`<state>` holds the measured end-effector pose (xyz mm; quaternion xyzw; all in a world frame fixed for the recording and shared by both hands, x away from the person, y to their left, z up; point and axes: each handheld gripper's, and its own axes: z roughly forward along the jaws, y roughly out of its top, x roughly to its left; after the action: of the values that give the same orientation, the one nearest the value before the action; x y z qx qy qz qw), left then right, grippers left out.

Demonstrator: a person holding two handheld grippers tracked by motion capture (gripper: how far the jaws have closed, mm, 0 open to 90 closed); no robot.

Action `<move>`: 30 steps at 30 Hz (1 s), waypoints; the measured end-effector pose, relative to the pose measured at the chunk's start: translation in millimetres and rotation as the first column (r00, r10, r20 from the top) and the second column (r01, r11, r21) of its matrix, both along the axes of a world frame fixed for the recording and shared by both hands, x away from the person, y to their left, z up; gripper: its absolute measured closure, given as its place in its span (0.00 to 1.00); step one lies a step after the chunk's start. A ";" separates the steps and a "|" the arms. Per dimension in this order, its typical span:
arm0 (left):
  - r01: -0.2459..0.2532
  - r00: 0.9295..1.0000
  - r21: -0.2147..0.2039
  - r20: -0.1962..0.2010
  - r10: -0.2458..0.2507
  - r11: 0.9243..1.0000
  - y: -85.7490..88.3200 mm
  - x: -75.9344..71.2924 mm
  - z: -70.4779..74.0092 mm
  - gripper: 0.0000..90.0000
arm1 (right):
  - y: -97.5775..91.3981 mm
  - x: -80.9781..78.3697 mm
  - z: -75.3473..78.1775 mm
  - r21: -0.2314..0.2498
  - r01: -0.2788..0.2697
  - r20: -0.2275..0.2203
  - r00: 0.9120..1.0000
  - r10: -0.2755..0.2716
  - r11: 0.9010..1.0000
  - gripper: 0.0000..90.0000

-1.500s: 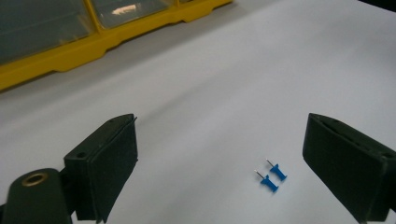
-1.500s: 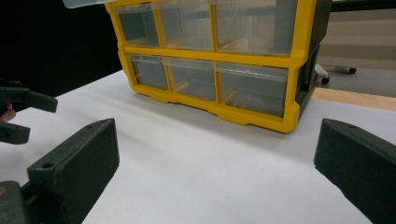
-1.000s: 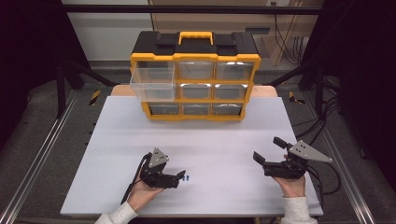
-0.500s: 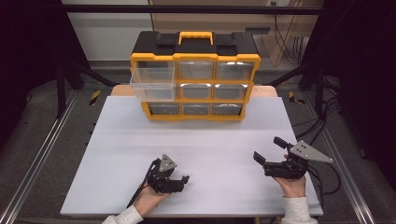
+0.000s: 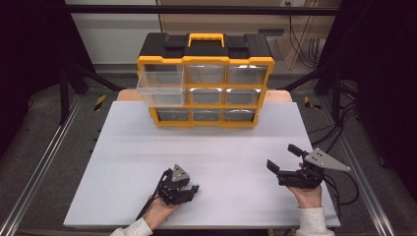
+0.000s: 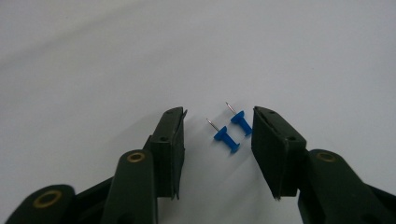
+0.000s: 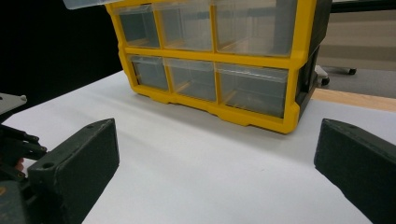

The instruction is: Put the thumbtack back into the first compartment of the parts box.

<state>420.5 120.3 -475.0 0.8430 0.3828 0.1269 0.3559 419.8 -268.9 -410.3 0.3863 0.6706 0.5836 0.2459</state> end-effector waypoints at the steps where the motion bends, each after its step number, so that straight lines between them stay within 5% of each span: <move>1: -0.003 1.000 0.001 0.000 0.003 1.000 0.0 -0.1 0.0 0.63 | 0.0 0.0 0.0 0.000 0.000 0.000 1.000 0.000 1.000 0.01; 30: -0.010 1.000 0.055 0.005 0.010 0.998 -5.3 -3.1 1.5 0.93 | 0.5 0.1 0.2 0.001 -0.001 0.000 1.000 0.001 1.000 0.01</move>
<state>417.4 115.0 -473.5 0.8502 0.3827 0.1410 0.3328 419.9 -268.5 -410.2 0.3860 0.6704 0.5843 0.2453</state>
